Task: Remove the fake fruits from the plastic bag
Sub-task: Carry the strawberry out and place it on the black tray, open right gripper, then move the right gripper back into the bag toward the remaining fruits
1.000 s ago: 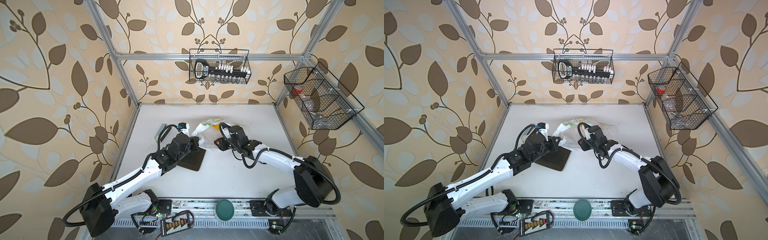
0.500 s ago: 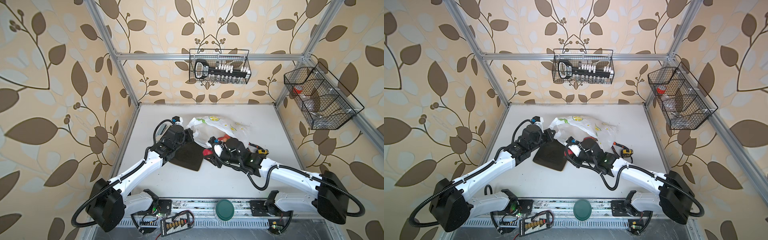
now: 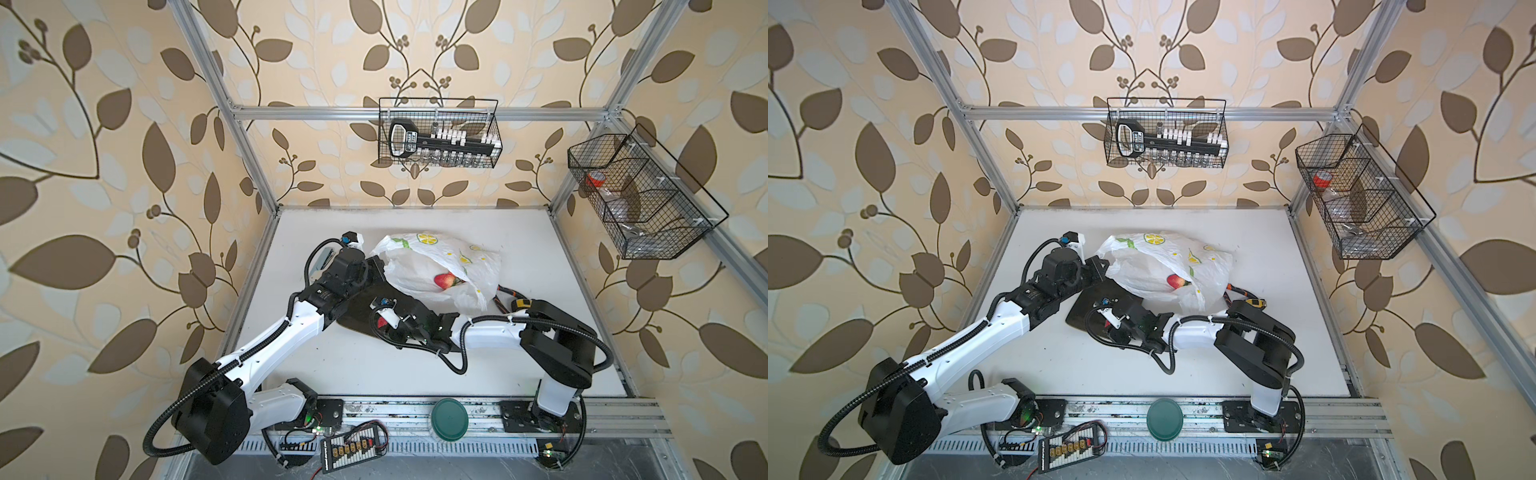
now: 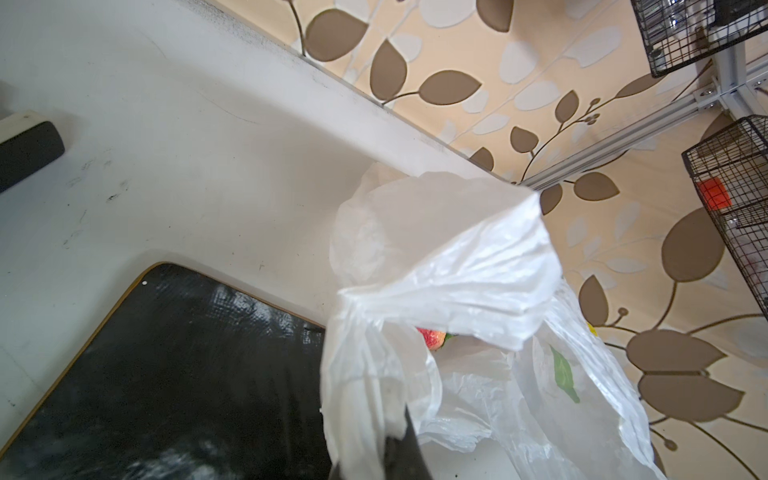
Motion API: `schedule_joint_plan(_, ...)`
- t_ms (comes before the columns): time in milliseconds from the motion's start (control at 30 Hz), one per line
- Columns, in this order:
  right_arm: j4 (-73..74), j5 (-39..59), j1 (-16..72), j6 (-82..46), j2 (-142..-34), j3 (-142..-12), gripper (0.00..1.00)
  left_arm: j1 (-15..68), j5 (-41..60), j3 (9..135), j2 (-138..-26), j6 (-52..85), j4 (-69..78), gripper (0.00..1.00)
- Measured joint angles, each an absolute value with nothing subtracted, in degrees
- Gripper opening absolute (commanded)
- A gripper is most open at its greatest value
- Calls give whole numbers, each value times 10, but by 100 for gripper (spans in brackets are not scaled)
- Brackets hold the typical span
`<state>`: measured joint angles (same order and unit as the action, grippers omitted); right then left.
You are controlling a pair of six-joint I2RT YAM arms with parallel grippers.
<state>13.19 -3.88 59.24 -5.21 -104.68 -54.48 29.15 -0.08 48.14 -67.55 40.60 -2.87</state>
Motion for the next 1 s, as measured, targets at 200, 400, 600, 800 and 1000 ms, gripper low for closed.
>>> schedule_joint_plan(200, 126, -80, 592, -67, -1075, -568, 53, 291, -1, 481, -672, 407, -29, 0)
schedule_joint_plan(400, 111, -86, 592, -77, -1080, -575, 76, 291, -4, 481, -671, 406, -29, 0)
schedule_joint_plan(600, 83, -82, 592, -79, -1036, -567, 80, 291, -5, 481, -668, 406, -29, 0)
schedule_joint_plan(800, 72, -75, 592, -80, -862, -505, 71, 291, -5, 481, -664, 400, -29, 0)
schedule_joint_plan(1000, 24, -103, 581, -49, -721, -483, 51, 291, -4, 481, -661, 389, -29, 0)
